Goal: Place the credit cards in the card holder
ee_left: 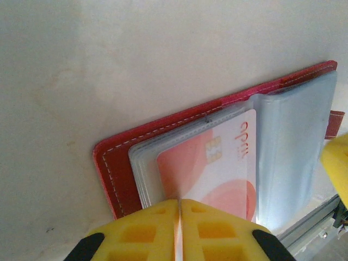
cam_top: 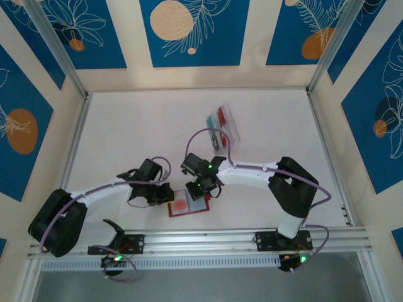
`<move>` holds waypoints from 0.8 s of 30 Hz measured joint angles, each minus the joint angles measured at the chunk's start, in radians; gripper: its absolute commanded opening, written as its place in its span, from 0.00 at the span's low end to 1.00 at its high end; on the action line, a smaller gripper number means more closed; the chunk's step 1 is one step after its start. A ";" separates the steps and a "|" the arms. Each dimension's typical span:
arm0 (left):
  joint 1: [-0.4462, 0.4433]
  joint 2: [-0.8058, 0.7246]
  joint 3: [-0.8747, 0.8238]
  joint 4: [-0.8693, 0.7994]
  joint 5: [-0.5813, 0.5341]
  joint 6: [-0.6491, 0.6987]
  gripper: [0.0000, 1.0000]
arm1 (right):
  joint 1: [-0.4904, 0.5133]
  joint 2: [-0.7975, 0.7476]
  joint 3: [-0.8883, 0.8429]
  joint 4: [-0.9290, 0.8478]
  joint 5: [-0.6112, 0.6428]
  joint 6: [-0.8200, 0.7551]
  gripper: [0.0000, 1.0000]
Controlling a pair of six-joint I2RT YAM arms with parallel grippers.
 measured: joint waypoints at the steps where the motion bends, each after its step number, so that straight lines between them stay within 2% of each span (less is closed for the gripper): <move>1: 0.000 0.000 0.000 0.000 0.000 0.000 0.11 | -0.005 -0.005 0.000 0.008 -0.019 0.004 0.00; 4: 0.000 -0.001 0.000 -0.001 0.000 0.000 0.11 | -0.017 -0.006 0.000 0.033 -0.068 0.018 0.01; 5: 0.000 -0.002 0.000 -0.002 0.000 0.000 0.11 | -0.019 -0.006 0.001 0.032 -0.072 0.019 0.11; 6: 0.000 -0.004 0.000 -0.004 0.000 0.000 0.11 | -0.019 -0.005 0.008 0.021 -0.070 0.019 0.16; 9: 0.000 -0.010 -0.001 -0.012 -0.003 0.000 0.11 | -0.019 0.006 0.048 -0.022 -0.031 0.009 0.21; 15: 0.000 -0.010 -0.003 -0.011 -0.004 0.000 0.11 | -0.031 0.053 0.111 -0.081 0.031 -0.036 0.23; 24: 0.000 -0.010 -0.004 -0.011 -0.004 0.000 0.11 | -0.033 0.137 0.123 -0.105 0.047 -0.070 0.28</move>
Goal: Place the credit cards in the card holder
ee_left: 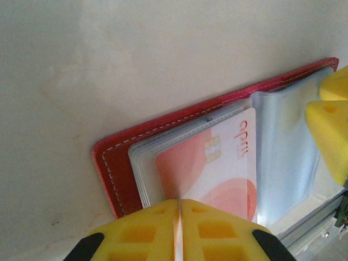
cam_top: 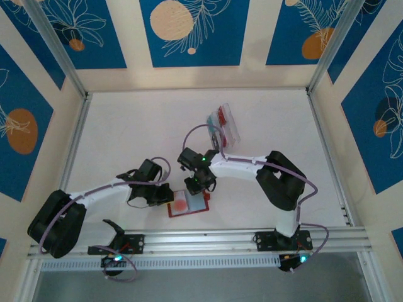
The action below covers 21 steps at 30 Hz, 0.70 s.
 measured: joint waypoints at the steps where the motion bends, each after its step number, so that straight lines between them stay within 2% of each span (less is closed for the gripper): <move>1: 0.000 0.000 0.000 0.000 0.000 0.000 0.11 | 0.001 0.002 0.000 0.000 0.001 0.000 0.29; 6: 0.000 0.000 0.000 0.000 0.000 0.000 0.10 | 0.013 0.017 0.000 -0.001 0.023 0.002 0.35; 12: 0.000 0.000 0.000 0.000 0.000 -0.005 0.11 | 0.030 0.021 -0.001 0.000 0.053 0.010 0.35; 16: 0.000 0.000 0.000 0.000 0.000 -0.008 0.11 | 0.056 0.035 0.015 -0.013 0.095 0.022 0.30; 21: 0.000 -0.002 -0.002 0.000 0.000 -0.010 0.11 | 0.090 0.049 0.029 -0.016 0.114 0.045 0.18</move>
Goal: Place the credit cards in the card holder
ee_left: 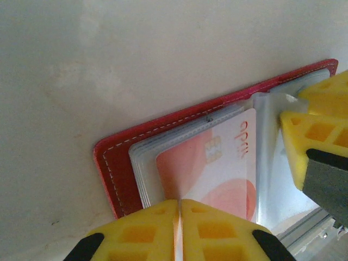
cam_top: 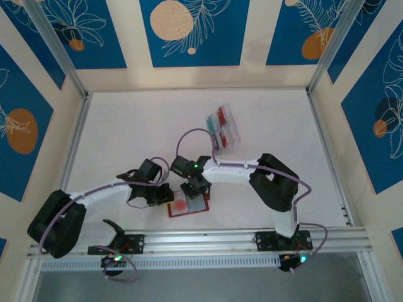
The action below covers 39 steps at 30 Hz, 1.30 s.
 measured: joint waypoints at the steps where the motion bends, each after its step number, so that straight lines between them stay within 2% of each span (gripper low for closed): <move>1: 0.000 -0.003 -0.002 0.002 0.000 0.000 0.11 | 0.002 0.000 0.000 0.002 -0.002 0.004 0.17; 7: 0.000 -0.003 -0.007 0.008 0.000 0.000 0.10 | -0.003 -0.016 -0.018 0.026 -0.044 0.023 0.00; 21: 0.000 -0.007 -0.020 0.033 0.001 0.000 0.10 | -0.062 -0.033 -0.017 0.022 -0.201 0.048 0.00; 29: 0.000 -0.010 -0.025 0.040 0.004 -0.005 0.10 | -0.079 -0.033 0.027 0.019 -0.308 0.120 0.00; 35: 0.000 -0.029 -0.031 0.037 0.004 -0.016 0.11 | -0.094 -0.021 0.028 0.053 -0.390 0.206 0.14; 39: 0.000 -0.031 -0.031 0.037 0.005 -0.026 0.11 | -0.095 -0.018 0.028 0.107 -0.435 0.252 0.19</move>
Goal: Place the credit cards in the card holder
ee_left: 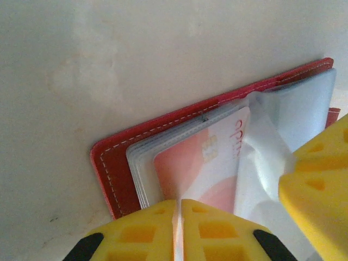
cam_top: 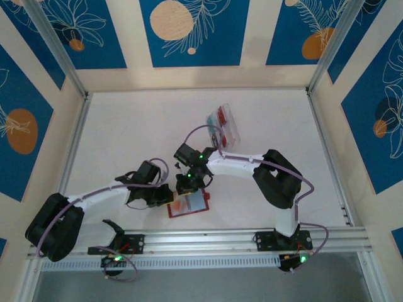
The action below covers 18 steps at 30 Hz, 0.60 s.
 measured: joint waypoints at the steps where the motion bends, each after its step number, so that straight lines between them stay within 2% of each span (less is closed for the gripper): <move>1: 0.000 -0.001 0.000 0.000 0.000 -0.001 0.12 | 0.000 0.000 0.000 0.015 -0.010 0.013 0.21; 9: 0.006 -0.097 0.000 -0.093 -0.024 -0.008 0.15 | -0.014 0.043 0.017 0.101 -0.071 0.074 0.23; 18: 0.063 -0.359 0.008 -0.341 -0.134 -0.027 0.20 | -0.014 0.103 0.068 0.146 -0.101 0.109 0.33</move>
